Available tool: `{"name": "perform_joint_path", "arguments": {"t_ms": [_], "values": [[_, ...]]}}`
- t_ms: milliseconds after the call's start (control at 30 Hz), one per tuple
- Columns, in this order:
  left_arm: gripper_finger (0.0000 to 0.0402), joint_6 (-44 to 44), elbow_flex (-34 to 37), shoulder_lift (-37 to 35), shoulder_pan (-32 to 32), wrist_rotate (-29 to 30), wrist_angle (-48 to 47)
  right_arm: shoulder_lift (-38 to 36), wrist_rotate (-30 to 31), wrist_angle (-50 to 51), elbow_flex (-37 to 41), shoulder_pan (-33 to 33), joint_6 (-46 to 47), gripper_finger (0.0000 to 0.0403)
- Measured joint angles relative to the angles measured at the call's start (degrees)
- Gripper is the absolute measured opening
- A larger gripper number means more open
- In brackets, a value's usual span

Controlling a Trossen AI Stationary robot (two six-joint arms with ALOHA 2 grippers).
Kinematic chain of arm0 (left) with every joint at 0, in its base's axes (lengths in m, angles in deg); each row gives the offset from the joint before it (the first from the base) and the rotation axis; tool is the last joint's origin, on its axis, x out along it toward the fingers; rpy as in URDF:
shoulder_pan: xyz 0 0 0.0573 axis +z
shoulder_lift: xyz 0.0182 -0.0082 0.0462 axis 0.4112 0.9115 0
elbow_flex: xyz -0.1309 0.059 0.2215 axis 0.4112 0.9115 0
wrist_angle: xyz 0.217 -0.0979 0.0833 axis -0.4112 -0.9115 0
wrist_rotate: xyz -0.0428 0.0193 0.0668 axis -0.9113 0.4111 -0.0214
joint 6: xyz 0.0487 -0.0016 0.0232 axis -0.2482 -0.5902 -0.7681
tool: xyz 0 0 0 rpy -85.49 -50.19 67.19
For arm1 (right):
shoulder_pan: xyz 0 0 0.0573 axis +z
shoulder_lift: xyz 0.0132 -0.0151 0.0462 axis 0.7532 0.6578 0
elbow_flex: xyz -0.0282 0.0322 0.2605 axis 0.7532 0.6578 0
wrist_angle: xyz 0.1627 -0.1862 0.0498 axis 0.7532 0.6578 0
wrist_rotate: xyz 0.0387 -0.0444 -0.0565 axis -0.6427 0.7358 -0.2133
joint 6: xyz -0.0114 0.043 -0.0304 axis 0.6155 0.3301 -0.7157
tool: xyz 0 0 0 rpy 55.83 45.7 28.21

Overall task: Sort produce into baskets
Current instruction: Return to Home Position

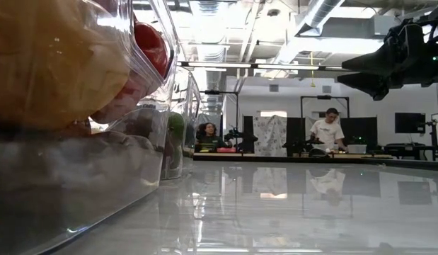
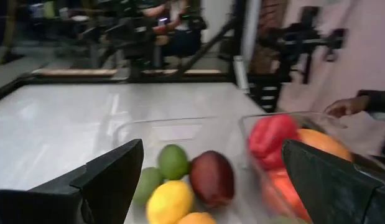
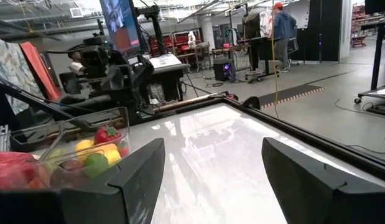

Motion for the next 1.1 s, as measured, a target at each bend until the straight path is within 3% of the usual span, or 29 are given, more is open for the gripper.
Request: {"name": "perform_joint_path", "arguments": {"t_ms": [300,667,767,1100], "values": [[0.0368,-0.09,0.0,-10.21,0.0,-10.86,-7.45,0.0,0.0,0.13,0.02,0.0,0.0,0.0294],[0.0368,-0.88,0.0,-10.18,0.0,-16.19,-8.83,0.0,0.02,0.13,0.06,0.0,0.01,0.0294],[0.0368,0.53,0.0,-10.18,0.0,-12.68,-10.13,0.02,0.02,0.13,0.06,0.0,0.01,0.0294],[0.0368,4.19,0.0,-10.14,0.0,6.73,-13.69,0.0,0.04,0.13,0.08,0.0,0.01,0.0294]]}}
